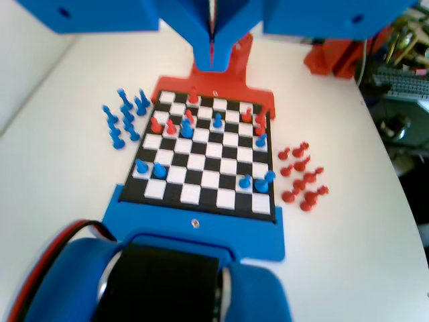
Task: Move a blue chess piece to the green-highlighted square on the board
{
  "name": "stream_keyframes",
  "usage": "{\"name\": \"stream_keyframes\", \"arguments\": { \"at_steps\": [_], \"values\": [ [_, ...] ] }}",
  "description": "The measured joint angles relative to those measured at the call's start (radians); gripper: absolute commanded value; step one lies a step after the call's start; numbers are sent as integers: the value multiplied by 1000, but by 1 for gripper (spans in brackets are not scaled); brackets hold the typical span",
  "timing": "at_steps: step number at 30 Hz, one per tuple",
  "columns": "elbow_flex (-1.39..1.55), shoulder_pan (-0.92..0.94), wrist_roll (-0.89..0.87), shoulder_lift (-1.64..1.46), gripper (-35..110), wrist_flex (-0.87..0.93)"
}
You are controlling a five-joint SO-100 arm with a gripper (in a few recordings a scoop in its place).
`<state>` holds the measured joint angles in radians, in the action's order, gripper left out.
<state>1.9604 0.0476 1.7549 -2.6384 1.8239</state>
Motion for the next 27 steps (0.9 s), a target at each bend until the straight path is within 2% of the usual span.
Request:
{"name": "stream_keyframes", "arguments": {
  "at_steps": [14,27],
  "values": [
    [170,-32,-14,-302,1,-141],
    [229,-25,-21,-405,1,-233]
  ]
}}
